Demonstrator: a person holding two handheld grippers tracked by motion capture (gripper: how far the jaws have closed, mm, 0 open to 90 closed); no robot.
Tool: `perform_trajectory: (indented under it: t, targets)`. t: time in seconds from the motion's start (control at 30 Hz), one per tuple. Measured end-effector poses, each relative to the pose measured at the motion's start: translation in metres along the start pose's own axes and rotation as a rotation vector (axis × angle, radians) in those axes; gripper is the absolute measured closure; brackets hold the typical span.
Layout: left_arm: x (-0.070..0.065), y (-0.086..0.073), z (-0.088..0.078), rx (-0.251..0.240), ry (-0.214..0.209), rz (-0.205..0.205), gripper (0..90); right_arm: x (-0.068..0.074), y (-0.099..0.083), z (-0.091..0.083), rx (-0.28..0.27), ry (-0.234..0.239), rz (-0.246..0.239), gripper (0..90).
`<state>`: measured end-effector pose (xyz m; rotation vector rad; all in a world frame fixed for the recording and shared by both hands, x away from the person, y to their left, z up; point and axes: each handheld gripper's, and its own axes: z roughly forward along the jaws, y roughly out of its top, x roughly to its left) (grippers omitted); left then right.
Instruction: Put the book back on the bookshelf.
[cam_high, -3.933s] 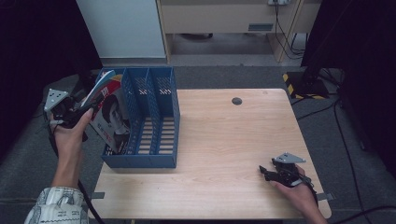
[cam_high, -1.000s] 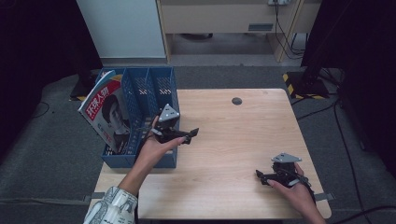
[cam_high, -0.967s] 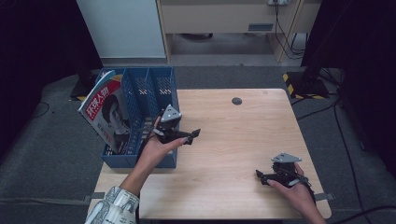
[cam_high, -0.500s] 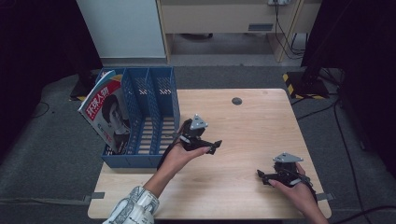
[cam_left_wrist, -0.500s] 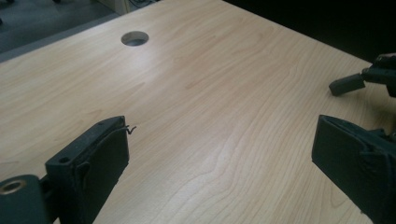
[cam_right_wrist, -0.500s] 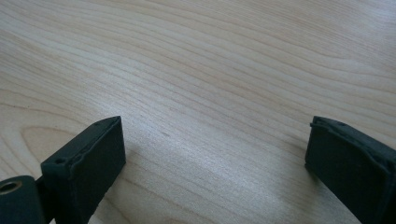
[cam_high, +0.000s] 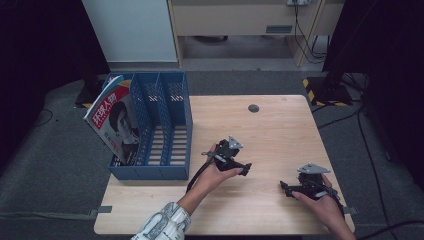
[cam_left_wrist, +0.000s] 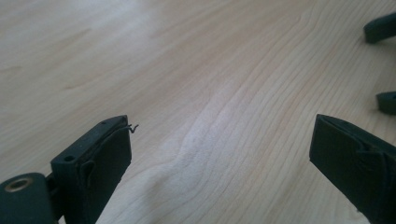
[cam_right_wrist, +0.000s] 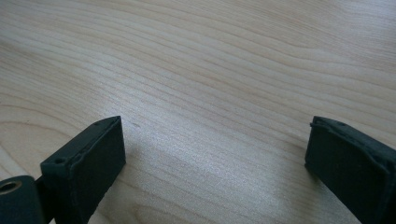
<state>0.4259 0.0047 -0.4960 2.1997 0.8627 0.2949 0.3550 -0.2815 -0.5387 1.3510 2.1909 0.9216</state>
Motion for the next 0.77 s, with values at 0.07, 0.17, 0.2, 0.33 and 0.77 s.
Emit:
perform_trajectory:
  t: [0.07,0.17,0.2,0.33,0.77]
  targets:
    - [-0.002,-0.001,0.006,0.012,0.003,0.01,5.3,0.0,0.0,0.0,0.0,-0.001,0.0,5.3]
    - [0.001,-0.003,0.022,-0.003,0.008,-0.032,5.6,0.0,0.0,0.0,0.0,-0.003,0.001,5.2]
    - [0.002,-0.004,0.026,0.0,0.023,-0.038,5.7,0.0,0.0,0.0,0.0,-0.003,0.001,5.2]
    - [0.003,-0.012,0.041,0.026,0.066,-0.054,6.0,0.0,0.0,0.0,0.0,-0.003,0.001,5.2]
    - [0.007,-0.017,0.042,0.016,0.122,-0.053,0.8,0.001,0.0,0.0,-0.001,-0.008,0.002,5.3]
